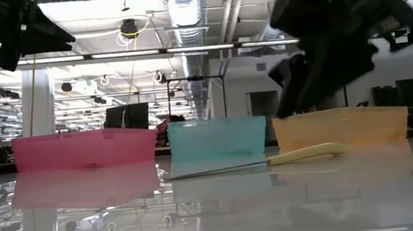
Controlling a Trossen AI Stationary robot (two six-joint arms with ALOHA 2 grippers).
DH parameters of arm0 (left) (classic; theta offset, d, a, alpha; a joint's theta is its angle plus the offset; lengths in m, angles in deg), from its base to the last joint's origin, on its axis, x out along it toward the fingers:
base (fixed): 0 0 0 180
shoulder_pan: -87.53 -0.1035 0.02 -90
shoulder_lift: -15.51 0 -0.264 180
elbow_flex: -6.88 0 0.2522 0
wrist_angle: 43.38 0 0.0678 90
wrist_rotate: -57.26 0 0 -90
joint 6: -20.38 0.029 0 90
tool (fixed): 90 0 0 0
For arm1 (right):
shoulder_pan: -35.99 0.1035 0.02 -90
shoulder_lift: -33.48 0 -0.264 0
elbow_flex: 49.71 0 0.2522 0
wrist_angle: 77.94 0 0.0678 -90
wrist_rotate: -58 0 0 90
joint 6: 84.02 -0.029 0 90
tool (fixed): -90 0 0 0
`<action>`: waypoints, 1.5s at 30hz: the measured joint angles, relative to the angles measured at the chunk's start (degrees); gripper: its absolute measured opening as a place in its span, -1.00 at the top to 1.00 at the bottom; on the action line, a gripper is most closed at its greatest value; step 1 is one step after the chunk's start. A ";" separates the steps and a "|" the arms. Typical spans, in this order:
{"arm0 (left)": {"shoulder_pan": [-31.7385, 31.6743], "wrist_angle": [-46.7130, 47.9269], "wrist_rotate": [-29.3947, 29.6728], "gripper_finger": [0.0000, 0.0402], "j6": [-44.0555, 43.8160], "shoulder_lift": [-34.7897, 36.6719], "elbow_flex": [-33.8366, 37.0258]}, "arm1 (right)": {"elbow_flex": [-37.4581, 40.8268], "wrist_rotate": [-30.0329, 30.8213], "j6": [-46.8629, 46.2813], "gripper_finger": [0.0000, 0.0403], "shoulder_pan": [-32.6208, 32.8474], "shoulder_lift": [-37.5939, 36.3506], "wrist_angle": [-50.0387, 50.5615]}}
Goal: Sort silverware by color (type)
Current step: Put the yellow knife into the orange bin
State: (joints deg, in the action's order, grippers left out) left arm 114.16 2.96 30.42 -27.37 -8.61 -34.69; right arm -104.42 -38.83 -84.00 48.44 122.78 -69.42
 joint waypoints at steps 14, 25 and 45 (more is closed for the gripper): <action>-0.02 0.56 0.68 0.58 -0.23 0.01 0.00 | 5.73 2.33 -5.06 0.10 -2.46 0.04 -1.86; -0.04 0.98 1.16 0.58 -1.45 0.02 0.00 | 3.96 4.27 -5.67 0.11 -0.58 8.89 -8.25; -0.07 1.15 2.06 0.58 -1.55 -0.25 0.00 | 3.92 7.26 -7.61 0.63 -0.83 9.27 -4.74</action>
State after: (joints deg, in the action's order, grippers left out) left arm 114.10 4.11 32.48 -28.92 -8.86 -34.69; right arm -100.50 -31.57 -91.61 47.61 132.05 -74.16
